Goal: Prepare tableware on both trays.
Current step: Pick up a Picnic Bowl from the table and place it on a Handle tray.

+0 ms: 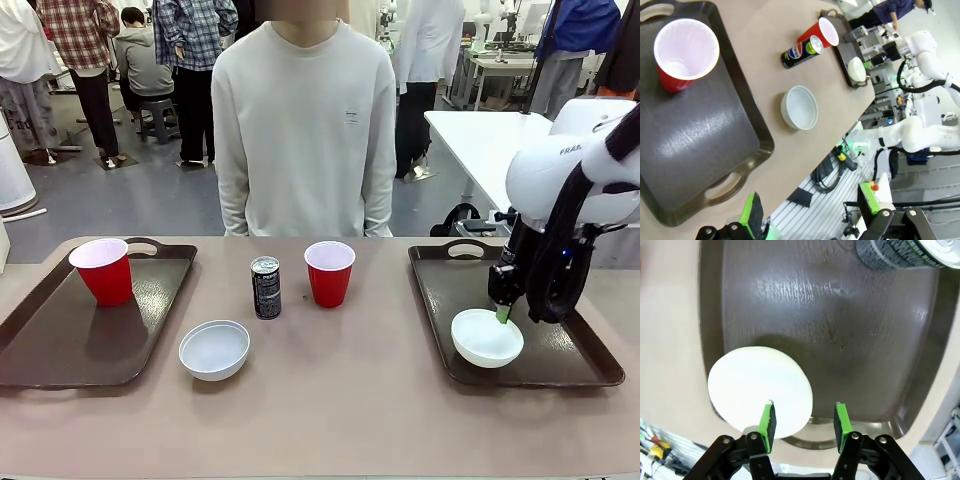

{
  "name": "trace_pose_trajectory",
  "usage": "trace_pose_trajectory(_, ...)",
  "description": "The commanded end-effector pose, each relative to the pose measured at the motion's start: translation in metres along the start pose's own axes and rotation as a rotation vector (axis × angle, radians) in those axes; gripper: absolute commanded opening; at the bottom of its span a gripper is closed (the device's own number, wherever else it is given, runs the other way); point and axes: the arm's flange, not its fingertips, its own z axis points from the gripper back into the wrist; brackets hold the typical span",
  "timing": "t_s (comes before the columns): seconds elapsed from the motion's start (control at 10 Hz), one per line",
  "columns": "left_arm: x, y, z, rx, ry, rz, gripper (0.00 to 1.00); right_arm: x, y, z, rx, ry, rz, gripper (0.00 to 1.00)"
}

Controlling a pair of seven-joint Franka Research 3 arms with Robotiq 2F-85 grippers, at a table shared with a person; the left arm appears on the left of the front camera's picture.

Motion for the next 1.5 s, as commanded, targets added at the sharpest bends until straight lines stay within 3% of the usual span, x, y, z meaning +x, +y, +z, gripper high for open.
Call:
trace_pose_trajectory(0.0, -0.001, 0.001, 0.002, -0.01, -0.003, -0.015, 1.0, -0.019, 0.004, 0.034, 0.066, -0.014, 0.048, 0.68)
trace_pose_trajectory(0.2, -0.001, 0.001, 0.002, -0.01, -0.003, -0.015, 1.0, -0.035, 0.004, 0.069, 0.189, -0.03, 0.099, 0.87)
trace_pose_trajectory(0.3, -0.001, 0.001, 0.002, -0.01, -0.003, -0.015, 1.0, -0.041, 0.0, 0.084, 0.21, -0.044, 0.088, 0.97)
trace_pose_trajectory(0.4, -0.001, 0.001, 0.002, -0.01, -0.003, -0.015, 1.0, -0.049, 0.0, 0.094, 0.174, -0.043, 0.07, 1.0)
trace_pose_trajectory(0.5, -0.001, 0.001, 0.002, -0.01, -0.003, -0.015, 1.0, -0.037, 0.008, 0.074, 0.147, -0.048, 0.076, 1.0)
trace_pose_trajectory(1.4, -0.001, 0.001, 0.002, -0.01, -0.003, -0.015, 1.0, -0.037, 0.008, 0.074, 0.147, -0.048, 0.076, 1.0)
